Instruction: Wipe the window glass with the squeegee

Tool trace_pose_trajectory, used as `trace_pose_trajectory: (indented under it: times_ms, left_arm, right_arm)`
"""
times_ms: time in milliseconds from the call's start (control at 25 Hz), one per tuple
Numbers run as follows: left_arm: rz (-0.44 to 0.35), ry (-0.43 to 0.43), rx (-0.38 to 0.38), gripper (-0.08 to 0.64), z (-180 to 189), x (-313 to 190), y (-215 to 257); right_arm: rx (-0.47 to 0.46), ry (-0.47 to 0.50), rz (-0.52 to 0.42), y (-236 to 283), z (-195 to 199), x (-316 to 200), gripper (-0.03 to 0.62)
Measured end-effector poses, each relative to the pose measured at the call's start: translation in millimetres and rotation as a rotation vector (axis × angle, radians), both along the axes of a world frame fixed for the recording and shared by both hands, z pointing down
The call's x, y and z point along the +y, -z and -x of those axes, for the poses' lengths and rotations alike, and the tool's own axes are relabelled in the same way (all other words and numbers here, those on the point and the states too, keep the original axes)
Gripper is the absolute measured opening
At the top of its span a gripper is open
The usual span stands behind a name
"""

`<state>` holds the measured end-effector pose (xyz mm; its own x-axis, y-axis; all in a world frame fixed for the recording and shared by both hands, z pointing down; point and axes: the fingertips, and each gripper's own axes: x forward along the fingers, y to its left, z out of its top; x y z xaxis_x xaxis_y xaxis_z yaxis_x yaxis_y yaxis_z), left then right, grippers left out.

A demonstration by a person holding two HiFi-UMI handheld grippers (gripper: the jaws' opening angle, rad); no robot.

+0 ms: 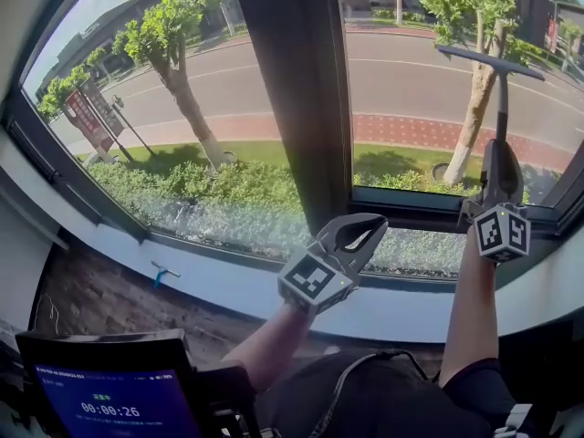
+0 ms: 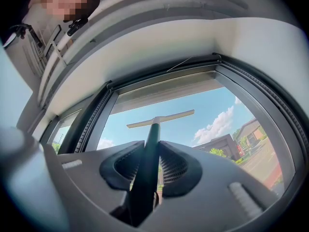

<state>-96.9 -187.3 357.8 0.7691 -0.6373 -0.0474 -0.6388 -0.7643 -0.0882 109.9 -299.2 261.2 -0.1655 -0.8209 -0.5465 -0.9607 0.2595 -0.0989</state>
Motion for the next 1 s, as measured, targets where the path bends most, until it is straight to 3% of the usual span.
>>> trace_pose_trajectory:
  times_ms: [320, 1000]
  left_arm:
    - [-0.005, -0.039, -0.015, 0.003, -7, 3, -2]
    - [0.028, -0.098, -0.038, 0.003, -8, -1, -8]
  right_arm:
    - [-0.011, 0.003, 0.09, -45, -2, 9, 0.1]
    - [-0.015, 0.003, 0.193, -95, 13, 14, 0.1]
